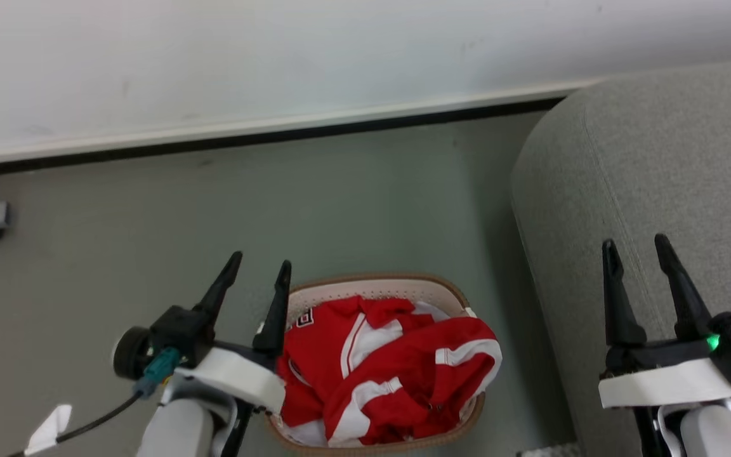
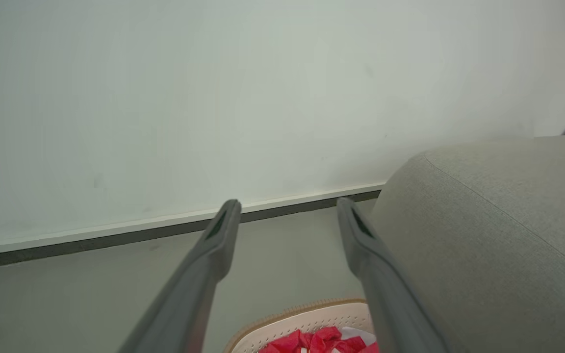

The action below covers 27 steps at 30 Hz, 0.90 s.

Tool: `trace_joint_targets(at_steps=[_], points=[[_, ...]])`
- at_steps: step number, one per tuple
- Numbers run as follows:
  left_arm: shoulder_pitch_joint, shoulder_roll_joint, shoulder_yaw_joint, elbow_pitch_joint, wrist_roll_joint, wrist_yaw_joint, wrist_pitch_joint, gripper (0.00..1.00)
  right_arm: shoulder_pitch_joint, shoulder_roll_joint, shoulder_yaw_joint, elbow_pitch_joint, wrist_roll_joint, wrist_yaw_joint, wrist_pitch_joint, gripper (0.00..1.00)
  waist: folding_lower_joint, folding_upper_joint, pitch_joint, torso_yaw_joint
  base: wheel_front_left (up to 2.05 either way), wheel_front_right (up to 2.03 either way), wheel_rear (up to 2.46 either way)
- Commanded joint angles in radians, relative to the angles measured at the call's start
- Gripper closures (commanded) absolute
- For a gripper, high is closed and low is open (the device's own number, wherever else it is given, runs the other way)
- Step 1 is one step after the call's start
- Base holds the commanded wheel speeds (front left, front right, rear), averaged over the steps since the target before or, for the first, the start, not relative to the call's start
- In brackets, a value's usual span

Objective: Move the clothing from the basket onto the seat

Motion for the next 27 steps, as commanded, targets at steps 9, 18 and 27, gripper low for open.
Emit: trace_joint_targets(at_steps=[9, 18, 27], points=[[-0.206, 0.055, -0.185, 0.123, 0.034, -0.007, -0.001, 0.00, -0.150, -0.001, 0.019, -0.073, 0.055, -0.002, 0.000, 0.00, -0.0001, -0.0001, 0.266, -0.105, 0.00, 0.00, 0.00], [-0.391, 0.108, -0.383, 0.293, 0.020, -0.006, 0.048, 0.00, -0.260, -0.001, 0.046, -0.123, 0.114, -0.002, 0.000, 0.00, -0.0001, -0.0001, 0.435, -0.171, 0.00, 0.00, 0.00], [-0.506, 0.160, -0.488, 0.406, 0.032, -0.005, 0.208, 0.00, -0.324, 0.000, 0.057, -0.162, 0.163, -0.002, 0.000, 0.00, -0.0001, -0.0001, 0.558, -0.228, 0.00, 0.00, 0.00]])
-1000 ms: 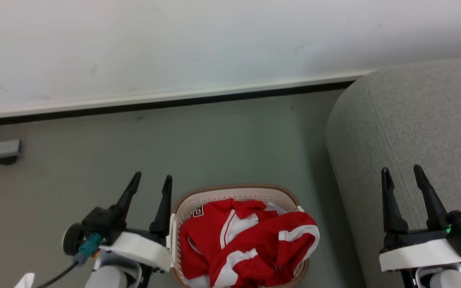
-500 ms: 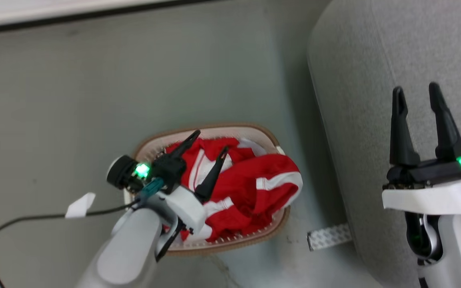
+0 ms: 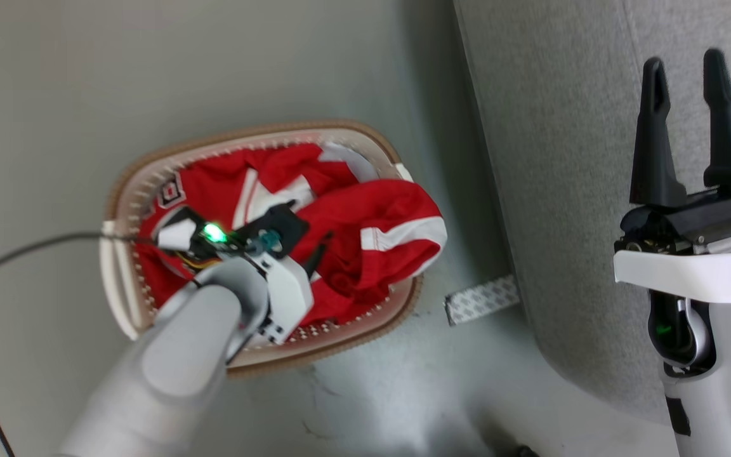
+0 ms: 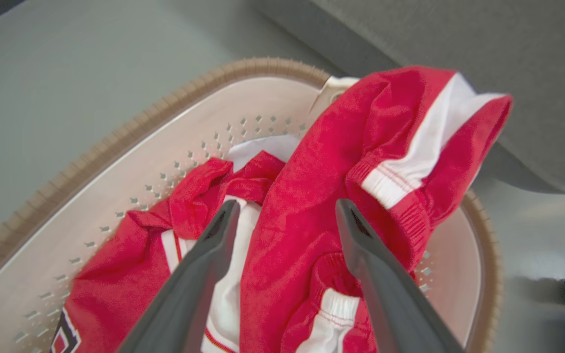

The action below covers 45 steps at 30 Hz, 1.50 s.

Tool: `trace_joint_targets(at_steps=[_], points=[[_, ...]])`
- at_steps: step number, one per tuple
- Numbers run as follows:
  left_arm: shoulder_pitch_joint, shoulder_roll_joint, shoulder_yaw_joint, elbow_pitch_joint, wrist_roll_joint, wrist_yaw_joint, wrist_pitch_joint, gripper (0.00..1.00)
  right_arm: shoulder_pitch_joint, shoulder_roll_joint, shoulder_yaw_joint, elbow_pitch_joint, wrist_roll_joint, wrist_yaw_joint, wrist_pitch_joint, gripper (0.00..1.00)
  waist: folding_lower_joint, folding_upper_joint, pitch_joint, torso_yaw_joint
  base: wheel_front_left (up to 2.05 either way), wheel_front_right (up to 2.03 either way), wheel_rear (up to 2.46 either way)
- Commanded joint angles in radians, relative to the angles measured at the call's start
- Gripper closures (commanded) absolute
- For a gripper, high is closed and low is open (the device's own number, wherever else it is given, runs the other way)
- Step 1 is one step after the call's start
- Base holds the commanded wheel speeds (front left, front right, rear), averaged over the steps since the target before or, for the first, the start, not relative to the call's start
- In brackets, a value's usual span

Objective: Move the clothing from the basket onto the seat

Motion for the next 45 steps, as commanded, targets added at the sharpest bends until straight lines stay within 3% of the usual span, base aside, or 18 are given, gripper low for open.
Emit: trace_joint_targets(at_steps=[1, 11, 17, 18, 19, 28, 36, 45], points=[[-0.019, 0.013, -0.001, 0.010, 0.013, 0.005, 0.015, 0.00, -0.016, 0.000, 0.001, -0.006, 0.003, -0.002, 0.000, 0.00, -0.0002, 0.0000, 0.042, -0.032, 0.00, 0.00, 0.00], [-0.125, 0.030, -0.026, 0.117, 0.046, 0.031, 0.209, 0.00, -0.046, 0.000, 0.020, -0.057, 0.046, -0.002, 0.000, 0.00, -0.0002, 0.0000, 0.148, -0.076, 0.00, 0.00, 0.00], [-0.161, 0.026, -0.036, 0.159, 0.057, 0.056, 0.233, 0.00, -0.039, 0.000, 0.025, -0.072, 0.047, -0.002, 0.000, 0.00, -0.0002, 0.0000, 0.177, -0.085, 0.00, 0.00, 0.00], [-0.164, 0.022, -0.033, 0.166, 0.050, 0.059, 0.233, 0.77, -0.037, 0.000, 0.026, -0.072, 0.046, -0.002, 0.000, 0.00, -0.0002, 0.0000, 0.177, -0.085, 0.00, 0.00, 0.00], [-0.166, 0.018, -0.033, 0.172, 0.046, 0.061, 0.229, 1.00, -0.034, 0.000, 0.025, -0.072, 0.044, -0.002, 0.000, 0.00, -0.0002, 0.0000, 0.177, -0.084, 0.00, 0.00, 0.00], [-0.127, -0.041, -0.004, 0.195, -0.035, 0.049, 0.133, 1.00, 0.012, -0.001, -0.018, -0.041, 0.019, -0.002, 0.000, 0.00, -0.0002, 0.0000, 0.079, -0.027, 0.00, 0.00, 0.00], [-0.025, -0.091, 0.028, 0.144, -0.133, 0.030, 0.013, 1.00, 0.104, -0.001, -0.063, 0.003, -0.042, -0.002, 0.000, 0.00, -0.0002, 0.0000, -0.114, 0.064, 0.00, 0.00, 0.00], [0.098, -0.116, 0.036, 0.067, -0.219, 0.018, -0.038, 1.00, 0.225, -0.001, -0.087, 0.044, -0.079, -0.002, 0.000, 0.00, -0.0002, 0.0000, -0.324, 0.136, 0.00, 0.00, 0.00]])
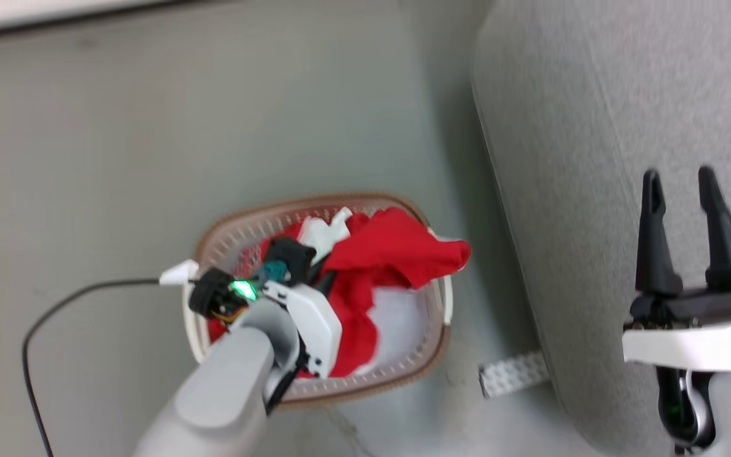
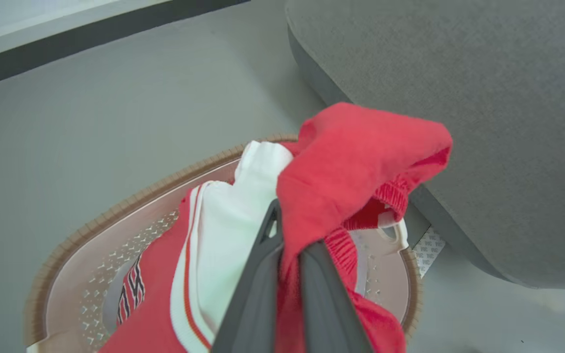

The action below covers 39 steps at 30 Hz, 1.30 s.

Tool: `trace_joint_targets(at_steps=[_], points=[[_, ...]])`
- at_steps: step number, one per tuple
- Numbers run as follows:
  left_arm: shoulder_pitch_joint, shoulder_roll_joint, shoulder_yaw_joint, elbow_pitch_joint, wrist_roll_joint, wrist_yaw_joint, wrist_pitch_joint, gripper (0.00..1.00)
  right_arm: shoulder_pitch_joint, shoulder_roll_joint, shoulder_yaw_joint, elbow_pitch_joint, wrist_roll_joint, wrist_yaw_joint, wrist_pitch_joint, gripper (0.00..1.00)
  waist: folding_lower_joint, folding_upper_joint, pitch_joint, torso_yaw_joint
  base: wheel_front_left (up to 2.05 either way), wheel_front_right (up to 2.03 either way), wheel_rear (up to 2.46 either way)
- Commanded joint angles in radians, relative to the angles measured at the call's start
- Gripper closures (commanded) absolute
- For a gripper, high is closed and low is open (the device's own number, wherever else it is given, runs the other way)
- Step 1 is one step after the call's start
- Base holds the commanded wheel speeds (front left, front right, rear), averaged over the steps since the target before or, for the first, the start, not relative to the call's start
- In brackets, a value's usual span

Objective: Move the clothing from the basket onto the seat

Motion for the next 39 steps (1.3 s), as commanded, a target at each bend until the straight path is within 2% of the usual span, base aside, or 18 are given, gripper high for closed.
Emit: trace_joint_targets(at_steps=[1, 14, 23, 30, 39], points=[[0.042, -0.007, 0.001, -0.025, -0.024, -0.003, -0.011, 1.00, 0.040, -0.002, -0.006, 0.013, -0.012, -0.002, 0.000, 0.00, 0.0001, 0.0000, -0.126, 0.063, 0.00, 0.00, 0.00], [0.188, -0.009, 0.017, -0.201, -0.107, 0.006, 0.003, 1.00, 0.185, -0.002, -0.023, 0.067, -0.049, -0.002, 0.000, 0.00, 0.0001, 0.0000, -0.362, 0.104, 0.00, 0.00, 0.00], [0.261, 0.017, 0.051, -0.391, -0.159, 0.048, 0.038, 1.00, 0.271, -0.002, -0.030, 0.093, -0.075, -0.002, 0.000, 0.00, 0.0001, 0.0000, -0.491, 0.105, 0.00, 0.00, 0.00], [0.286, 0.043, 0.088, -0.524, -0.189, 0.085, 0.077, 1.00, 0.318, -0.002, -0.037, 0.103, -0.090, -0.002, 0.000, 0.00, 0.0001, 0.0000, -0.549, 0.101, 0.00, 0.00, 0.00], [0.268, 0.064, 0.106, -0.622, -0.208, 0.109, 0.120, 1.00, 0.329, -0.002, -0.024, 0.100, -0.125, -0.002, 0.000, 0.00, 0.0001, 0.0000, -0.579, 0.093, 0.00, 0.00, 0.00]])
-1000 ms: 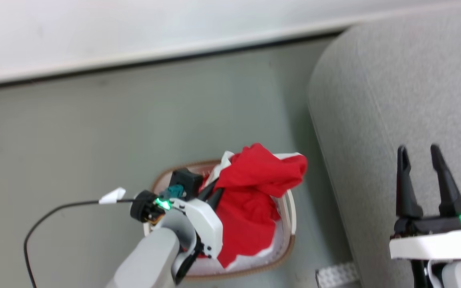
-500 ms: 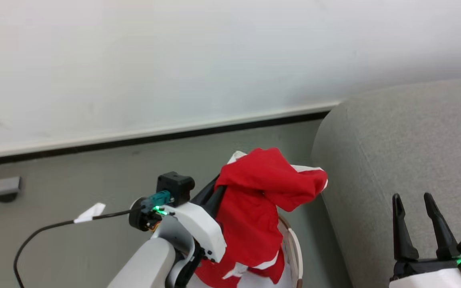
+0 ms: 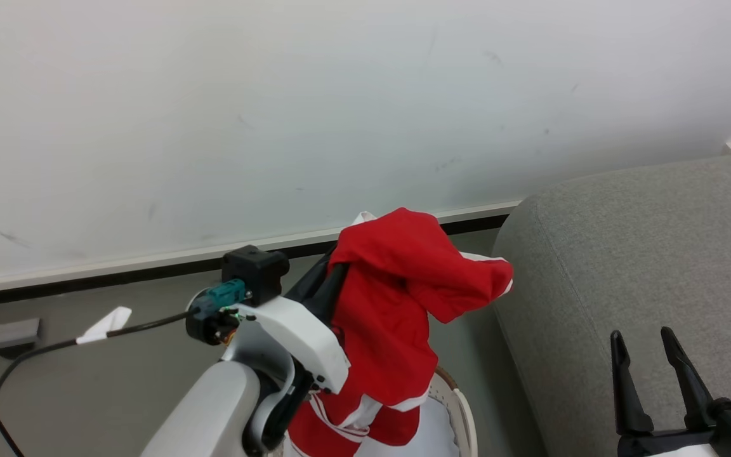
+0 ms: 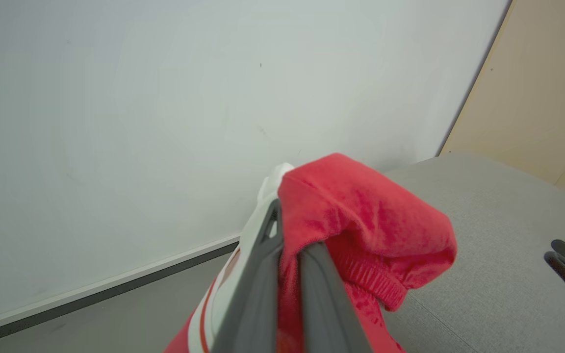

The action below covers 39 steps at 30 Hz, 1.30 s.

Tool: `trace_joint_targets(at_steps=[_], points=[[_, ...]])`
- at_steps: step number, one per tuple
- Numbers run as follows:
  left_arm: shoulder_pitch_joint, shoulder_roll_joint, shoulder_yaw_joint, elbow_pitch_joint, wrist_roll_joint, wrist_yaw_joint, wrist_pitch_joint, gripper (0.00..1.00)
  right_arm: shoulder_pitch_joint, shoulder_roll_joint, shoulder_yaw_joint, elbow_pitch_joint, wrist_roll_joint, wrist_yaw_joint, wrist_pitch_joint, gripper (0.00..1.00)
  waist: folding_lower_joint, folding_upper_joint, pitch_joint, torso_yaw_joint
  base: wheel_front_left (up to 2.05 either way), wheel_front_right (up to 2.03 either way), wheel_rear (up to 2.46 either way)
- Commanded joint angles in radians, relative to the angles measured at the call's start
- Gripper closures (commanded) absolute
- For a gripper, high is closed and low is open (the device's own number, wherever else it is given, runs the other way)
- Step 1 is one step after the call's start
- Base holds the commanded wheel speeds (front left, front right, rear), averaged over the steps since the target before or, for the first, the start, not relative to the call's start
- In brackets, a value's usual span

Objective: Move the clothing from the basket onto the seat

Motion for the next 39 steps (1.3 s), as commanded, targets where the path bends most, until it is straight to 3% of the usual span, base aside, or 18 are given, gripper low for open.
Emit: trace_joint_targets(at_steps=[1, 5, 10, 18, 23, 33, 39], points=[[-0.004, 0.011, 0.006, -0.013, -0.013, 0.004, 0.004, 1.00, 0.001, -0.002, 0.009, -0.009, -0.025, -0.002, 0.000, 0.00, 0.0002, -0.0001, -0.004, -0.006, 0.00, 0.00, 0.00], [0.008, 0.024, 0.005, -0.021, -0.012, 0.008, 0.012, 1.00, -0.022, -0.012, 0.048, -0.034, -0.088, -0.002, 0.001, 0.00, 0.0002, -0.0001, -0.010, -0.016, 0.00, 0.00, 0.00], [0.023, 0.032, -0.006, -0.021, -0.013, 0.006, 0.014, 1.00, -0.061, -0.084, 0.145, -0.057, -0.108, -0.002, 0.000, 0.00, 0.0002, -0.0001, -0.013, -0.024, 0.00, 0.00, 0.00], [0.031, 0.027, -0.032, -0.010, -0.003, 0.004, 0.017, 1.00, -0.227, -0.237, 0.407, -0.023, -0.064, -0.002, 0.060, 0.00, 0.0002, -0.0001, -0.020, -0.032, 0.00, 0.00, 0.00], [0.021, 0.016, -0.052, -0.001, 0.001, -0.003, 0.022, 1.00, -0.358, -0.292, 0.584, 0.016, -0.014, -0.002, 0.134, 0.00, 0.0002, -0.0001, -0.025, -0.028, 0.00, 0.00, 0.00], [-0.001, -0.013, -0.093, 0.011, -0.006, -0.022, 0.028, 1.00, -0.562, -0.268, 0.840, 0.212, 0.099, -0.002, 0.193, 0.00, 0.0002, -0.0001, -0.032, -0.004, 0.00, 0.00, 0.00], [-0.006, -0.025, -0.109, 0.028, -0.016, -0.028, 0.026, 1.00, -0.620, -0.186, 0.877, 0.387, 0.168, -0.002, 0.142, 0.00, 0.0002, -0.0001, -0.035, 0.009, 0.00, 0.00, 0.00]])
